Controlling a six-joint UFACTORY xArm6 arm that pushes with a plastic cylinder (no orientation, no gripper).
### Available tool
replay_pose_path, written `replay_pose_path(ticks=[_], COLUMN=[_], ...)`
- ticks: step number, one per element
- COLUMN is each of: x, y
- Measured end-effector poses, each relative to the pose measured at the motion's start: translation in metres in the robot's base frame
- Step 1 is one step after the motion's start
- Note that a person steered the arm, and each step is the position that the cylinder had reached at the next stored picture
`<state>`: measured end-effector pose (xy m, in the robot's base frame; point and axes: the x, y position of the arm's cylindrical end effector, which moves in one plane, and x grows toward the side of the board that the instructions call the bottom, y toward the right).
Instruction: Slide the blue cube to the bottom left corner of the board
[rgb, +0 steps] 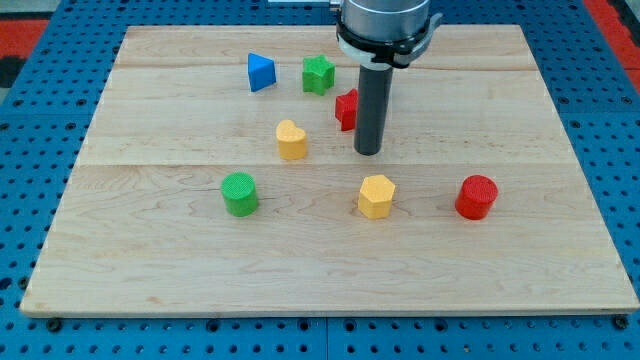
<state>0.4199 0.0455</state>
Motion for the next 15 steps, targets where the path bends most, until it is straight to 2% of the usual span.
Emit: replay_pose_path(ticks=[1,3,4,6,7,8,9,10,11,14,15], x=[-0.025,-0.052,-0.070,-0.067,-0.084,-0.112,-0.112,-0.089,-0.086,-0.085,-0.084], y=[0.049,0.110,0.120,0.113,0.113,0.092,0.023,-0.031,-0.057,-0.078,-0.110])
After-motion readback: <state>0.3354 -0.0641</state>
